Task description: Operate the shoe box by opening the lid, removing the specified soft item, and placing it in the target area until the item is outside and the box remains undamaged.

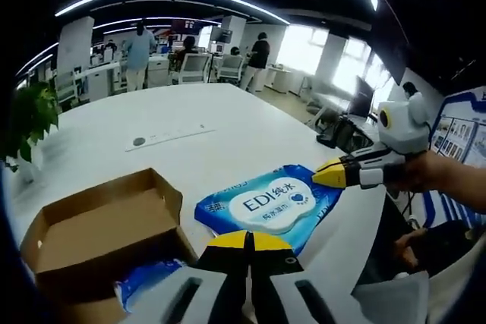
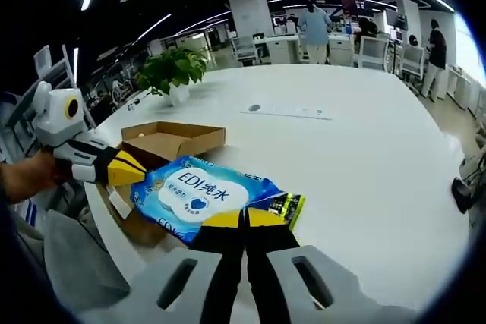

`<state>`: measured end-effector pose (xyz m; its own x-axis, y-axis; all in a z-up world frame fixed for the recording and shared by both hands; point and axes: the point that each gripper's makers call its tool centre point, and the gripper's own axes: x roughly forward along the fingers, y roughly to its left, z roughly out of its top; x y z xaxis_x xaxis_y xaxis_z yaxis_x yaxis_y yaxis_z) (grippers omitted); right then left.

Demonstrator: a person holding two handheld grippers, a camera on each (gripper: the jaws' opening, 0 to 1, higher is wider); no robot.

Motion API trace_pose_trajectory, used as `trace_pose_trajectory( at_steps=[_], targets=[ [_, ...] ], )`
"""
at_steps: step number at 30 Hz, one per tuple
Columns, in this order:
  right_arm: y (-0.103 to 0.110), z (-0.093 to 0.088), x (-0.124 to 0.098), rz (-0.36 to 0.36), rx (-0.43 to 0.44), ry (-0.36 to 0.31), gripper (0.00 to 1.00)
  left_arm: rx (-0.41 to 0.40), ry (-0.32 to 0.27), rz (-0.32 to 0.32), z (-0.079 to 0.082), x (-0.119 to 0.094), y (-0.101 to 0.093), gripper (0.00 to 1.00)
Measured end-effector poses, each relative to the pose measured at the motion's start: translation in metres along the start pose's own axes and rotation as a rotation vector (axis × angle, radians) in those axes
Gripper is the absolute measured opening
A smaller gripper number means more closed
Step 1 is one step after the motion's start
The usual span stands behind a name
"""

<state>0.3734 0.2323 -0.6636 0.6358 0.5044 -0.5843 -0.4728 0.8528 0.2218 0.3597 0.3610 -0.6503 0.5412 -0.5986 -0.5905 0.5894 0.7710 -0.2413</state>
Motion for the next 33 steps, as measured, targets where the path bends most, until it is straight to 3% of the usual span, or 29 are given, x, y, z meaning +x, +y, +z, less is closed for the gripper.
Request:
trace_pose_trajectory(
  at_steps=[12, 33],
  targets=[
    [-0.021, -0.006, 0.025, 0.004, 0.015, 0.032, 0.00, 0.009, 0.059, 0.005, -0.003, 0.029, 0.012, 0.00],
    [-0.051, -0.023, 0.047, 0.007, 0.048, 0.060, 0.00, 0.059, 0.140, 0.020, -0.013, 0.066, 0.015, 0.00]
  ],
)
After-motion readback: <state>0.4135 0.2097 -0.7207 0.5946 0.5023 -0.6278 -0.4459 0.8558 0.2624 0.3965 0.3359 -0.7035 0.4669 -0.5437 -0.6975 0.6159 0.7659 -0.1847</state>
